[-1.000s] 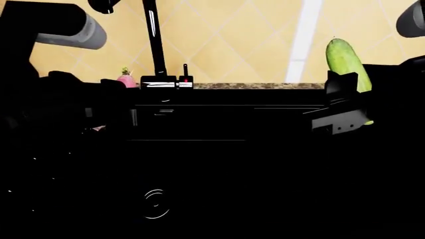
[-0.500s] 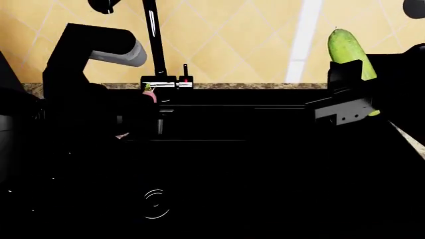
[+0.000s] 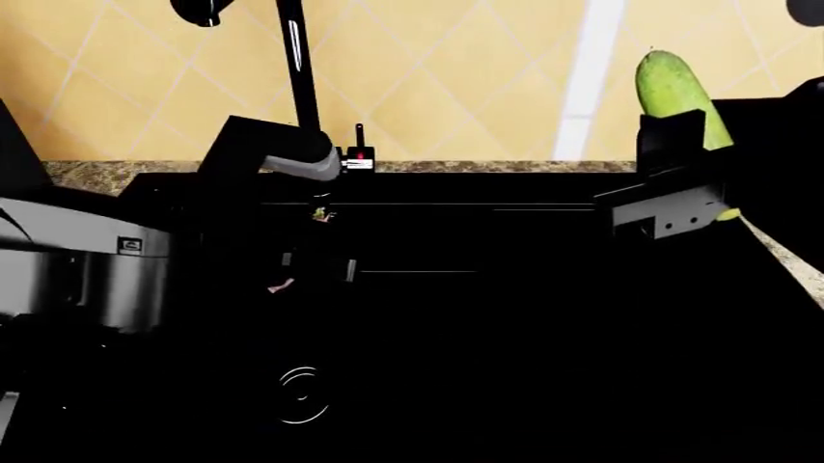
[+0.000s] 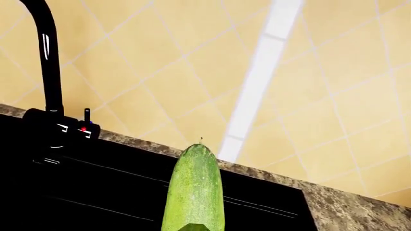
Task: Pick up the fruits and vegetables and place them in the sink. Turn on the sink faucet to wash them. Then turn the sink off and put them in the tray.
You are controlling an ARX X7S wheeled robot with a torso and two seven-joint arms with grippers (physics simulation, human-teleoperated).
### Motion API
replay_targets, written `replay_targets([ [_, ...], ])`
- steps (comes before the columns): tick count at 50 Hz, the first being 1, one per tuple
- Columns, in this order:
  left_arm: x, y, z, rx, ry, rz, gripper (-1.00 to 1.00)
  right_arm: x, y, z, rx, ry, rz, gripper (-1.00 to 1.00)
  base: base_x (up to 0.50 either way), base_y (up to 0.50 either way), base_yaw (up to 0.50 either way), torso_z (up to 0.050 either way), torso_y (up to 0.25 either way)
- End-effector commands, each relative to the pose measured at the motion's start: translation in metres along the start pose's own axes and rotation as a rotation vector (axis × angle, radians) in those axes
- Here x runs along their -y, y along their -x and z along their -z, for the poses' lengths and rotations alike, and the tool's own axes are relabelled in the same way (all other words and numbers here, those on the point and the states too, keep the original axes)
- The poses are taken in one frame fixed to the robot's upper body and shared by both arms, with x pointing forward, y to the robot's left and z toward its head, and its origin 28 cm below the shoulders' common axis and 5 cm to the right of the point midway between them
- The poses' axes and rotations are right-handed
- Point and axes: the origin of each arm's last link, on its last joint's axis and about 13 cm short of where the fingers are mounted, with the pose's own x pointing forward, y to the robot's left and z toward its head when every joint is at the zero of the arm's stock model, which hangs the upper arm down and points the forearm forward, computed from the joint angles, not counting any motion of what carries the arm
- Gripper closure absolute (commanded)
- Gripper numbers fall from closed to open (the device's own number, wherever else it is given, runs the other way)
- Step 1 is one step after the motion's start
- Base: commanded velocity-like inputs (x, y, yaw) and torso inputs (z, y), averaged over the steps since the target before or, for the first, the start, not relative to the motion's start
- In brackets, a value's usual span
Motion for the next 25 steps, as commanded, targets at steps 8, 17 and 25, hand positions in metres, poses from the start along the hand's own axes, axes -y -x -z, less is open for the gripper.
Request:
replay_targets([
  [8, -0.015, -0.061, 0.015, -0.132, 0.024, -0.101, 1.0, -0.001, -0.001, 0.0, -0.001, 0.006, -0.025, 1.0, 0.0, 0.0, 0.0, 0.0, 0.0],
  [17, -0.016, -0.066, 0.013, -0.141, 0.03, -0.119, 1.0, -0.015, -0.015, -0.002, -0.058, 0.035, -0.168, 1.0, 0.0, 0.0, 0.0, 0.0, 0.0],
  [25, -0.012, -0.069, 0.013, -0.155, 0.021, -0.115, 1.0, -0.033, -0.035, -0.003, -0.129, 0.076, -0.277, 1.0, 0.0, 0.0, 0.0, 0.0, 0.001],
])
